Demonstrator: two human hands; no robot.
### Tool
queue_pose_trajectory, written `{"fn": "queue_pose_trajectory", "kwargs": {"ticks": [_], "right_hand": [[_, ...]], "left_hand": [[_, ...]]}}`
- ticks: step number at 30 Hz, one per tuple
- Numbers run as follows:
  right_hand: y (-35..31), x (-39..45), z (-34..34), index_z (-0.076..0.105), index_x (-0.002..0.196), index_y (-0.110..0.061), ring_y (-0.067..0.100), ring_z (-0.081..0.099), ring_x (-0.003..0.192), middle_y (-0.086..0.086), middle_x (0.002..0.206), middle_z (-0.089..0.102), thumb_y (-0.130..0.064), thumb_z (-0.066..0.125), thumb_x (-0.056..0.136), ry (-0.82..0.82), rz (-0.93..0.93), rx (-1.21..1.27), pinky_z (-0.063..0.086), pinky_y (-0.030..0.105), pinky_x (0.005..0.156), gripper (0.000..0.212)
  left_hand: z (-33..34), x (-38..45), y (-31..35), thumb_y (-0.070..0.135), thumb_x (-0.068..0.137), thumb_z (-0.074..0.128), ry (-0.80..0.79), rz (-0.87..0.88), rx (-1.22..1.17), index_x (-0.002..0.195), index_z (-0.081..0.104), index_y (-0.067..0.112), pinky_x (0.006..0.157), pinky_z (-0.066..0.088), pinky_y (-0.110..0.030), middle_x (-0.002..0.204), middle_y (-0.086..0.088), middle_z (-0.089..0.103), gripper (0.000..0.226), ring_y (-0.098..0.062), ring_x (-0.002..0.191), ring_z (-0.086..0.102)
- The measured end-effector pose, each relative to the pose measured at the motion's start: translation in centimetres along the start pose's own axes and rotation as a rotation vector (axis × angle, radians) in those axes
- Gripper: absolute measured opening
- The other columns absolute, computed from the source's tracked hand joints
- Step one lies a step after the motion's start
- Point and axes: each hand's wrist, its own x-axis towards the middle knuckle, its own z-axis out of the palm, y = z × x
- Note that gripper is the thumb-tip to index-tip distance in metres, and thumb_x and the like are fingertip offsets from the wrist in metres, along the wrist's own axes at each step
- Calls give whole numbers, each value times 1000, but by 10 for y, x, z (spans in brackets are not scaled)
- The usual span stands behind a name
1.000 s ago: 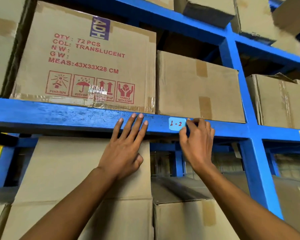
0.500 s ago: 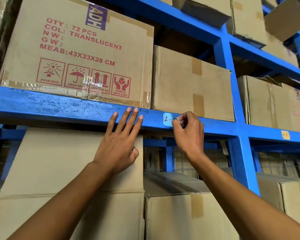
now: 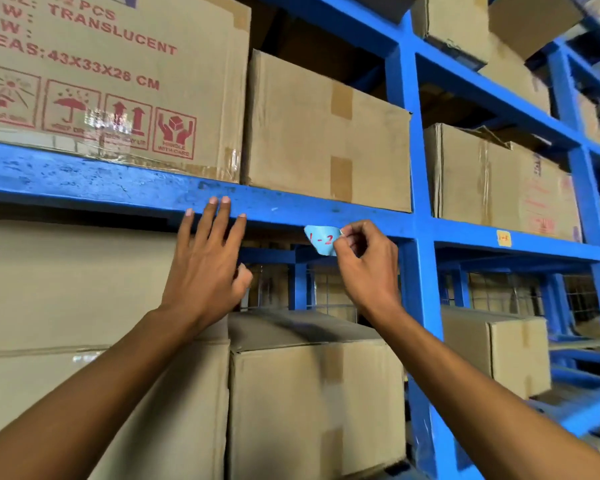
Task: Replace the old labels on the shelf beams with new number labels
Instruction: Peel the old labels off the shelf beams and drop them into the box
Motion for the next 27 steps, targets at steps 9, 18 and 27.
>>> {"fn": "queue_pose_trajectory", "kwargs": {"ticks": [9, 18, 27], "right_hand": [[112, -39, -101, 61, 80, -14, 12, 54, 66, 1, 71, 62, -13, 56, 81, 13, 187, -111, 42, 19, 57, 5], [222, -84, -202, 68, 96, -6, 27, 66, 83, 16, 92, 73, -4, 52, 85, -51, 349, -208, 51, 37, 76, 19], [313, -223, -255, 69, 92, -5, 24, 63, 78, 14, 88, 72, -2, 53, 85, -263, 663, -161, 54, 41, 75, 17]], "left_hand": [[42, -15, 144, 32, 84, 50, -114, 212, -162, 144, 28, 11, 117, 4, -42, 155, -14, 23, 67, -27, 144, 15], [108, -69, 318, 33, 68, 65, -267, 373, -187, 130, 52, 5, 107, 29, -57, 143, -17, 45, 69, -33, 134, 38], [160, -205, 401, 32, 70, 65, -518, 348, -44, 126, 55, 1, 107, 32, -57, 143, -22, 41, 65, -36, 135, 35]]}}
